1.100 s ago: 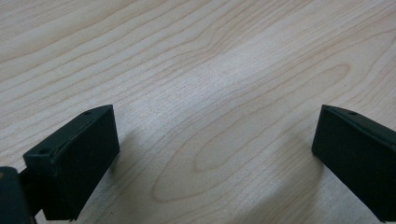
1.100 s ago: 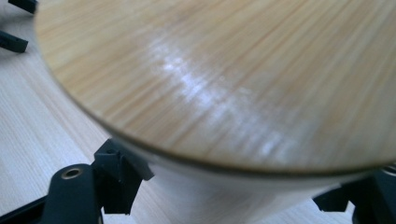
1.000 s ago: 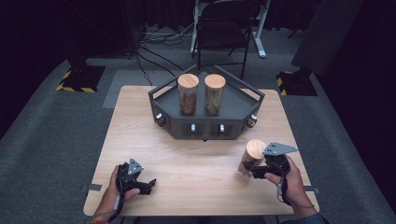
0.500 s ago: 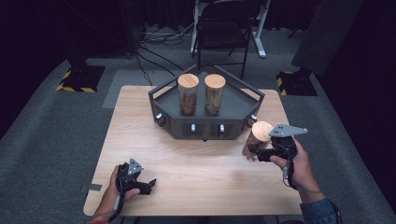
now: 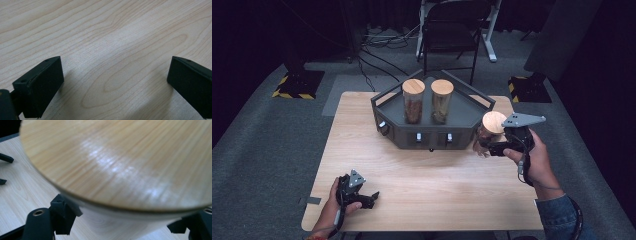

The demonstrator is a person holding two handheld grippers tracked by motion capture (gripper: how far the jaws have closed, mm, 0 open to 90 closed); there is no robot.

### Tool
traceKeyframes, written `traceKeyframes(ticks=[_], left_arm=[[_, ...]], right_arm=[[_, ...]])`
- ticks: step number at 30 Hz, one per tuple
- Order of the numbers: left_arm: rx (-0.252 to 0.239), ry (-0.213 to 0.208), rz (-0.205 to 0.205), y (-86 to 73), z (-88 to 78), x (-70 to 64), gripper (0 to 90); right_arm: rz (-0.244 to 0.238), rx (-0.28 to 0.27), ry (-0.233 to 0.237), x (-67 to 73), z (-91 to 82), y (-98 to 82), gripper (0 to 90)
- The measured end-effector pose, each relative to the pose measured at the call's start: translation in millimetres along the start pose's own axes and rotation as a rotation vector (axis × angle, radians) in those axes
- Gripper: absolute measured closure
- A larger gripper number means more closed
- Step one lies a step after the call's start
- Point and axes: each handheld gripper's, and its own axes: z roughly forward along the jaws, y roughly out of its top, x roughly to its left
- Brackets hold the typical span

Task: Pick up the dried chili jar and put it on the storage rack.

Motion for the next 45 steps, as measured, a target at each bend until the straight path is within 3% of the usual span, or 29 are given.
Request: traceKeyframes(ticks=[28, 45], left_arm=[[0.0, 0.0, 0.0, 0.0, 0.0, 0.0, 0.6], [-0.001, 0.0, 0.0, 0.0, 0.0, 0.0, 0.6]], right_arm=[[-0.019, -0.004, -0.044, -18.8, 2.0, 61.2, 25.6], [0.005, -0.005, -0.053, -27.5, 26.9, 81.2, 25.6]])
